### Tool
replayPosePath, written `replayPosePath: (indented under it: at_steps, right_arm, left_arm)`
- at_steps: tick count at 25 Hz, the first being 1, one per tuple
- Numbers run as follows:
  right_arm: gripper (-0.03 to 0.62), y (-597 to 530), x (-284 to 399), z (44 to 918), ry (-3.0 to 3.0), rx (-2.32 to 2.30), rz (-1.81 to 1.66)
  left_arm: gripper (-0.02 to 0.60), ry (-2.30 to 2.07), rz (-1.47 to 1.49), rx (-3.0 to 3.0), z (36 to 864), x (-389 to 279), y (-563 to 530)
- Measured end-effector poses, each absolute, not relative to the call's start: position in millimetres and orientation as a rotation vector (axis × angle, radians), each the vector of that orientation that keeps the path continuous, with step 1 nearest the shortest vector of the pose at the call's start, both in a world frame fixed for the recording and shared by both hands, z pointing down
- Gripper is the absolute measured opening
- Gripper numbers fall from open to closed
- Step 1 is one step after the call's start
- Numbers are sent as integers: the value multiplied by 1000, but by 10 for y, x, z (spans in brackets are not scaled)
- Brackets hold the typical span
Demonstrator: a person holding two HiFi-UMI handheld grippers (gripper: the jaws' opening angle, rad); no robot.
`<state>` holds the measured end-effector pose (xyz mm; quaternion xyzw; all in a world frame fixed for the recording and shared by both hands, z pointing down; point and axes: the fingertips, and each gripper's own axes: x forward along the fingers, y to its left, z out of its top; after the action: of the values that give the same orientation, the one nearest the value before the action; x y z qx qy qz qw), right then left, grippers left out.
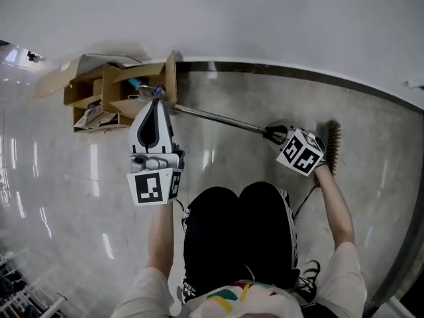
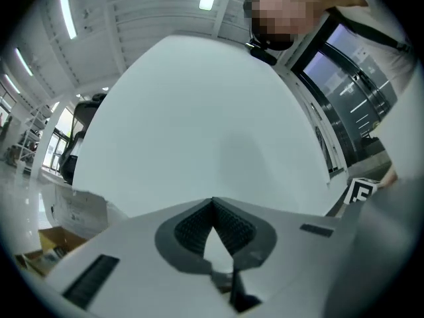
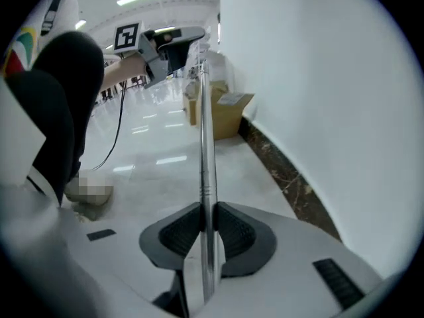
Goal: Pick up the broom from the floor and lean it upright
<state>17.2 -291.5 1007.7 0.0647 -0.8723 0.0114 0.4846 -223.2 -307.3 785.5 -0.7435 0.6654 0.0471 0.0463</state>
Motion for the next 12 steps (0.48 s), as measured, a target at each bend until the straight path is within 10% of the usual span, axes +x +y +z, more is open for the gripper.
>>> replayPosePath:
  at_steps: [12]
  right_arm:
    - [86,-3504,1085,8033,-2478,1080,142]
  left_arm:
    - [44,1673,222,-2445,6322,-993,-3680]
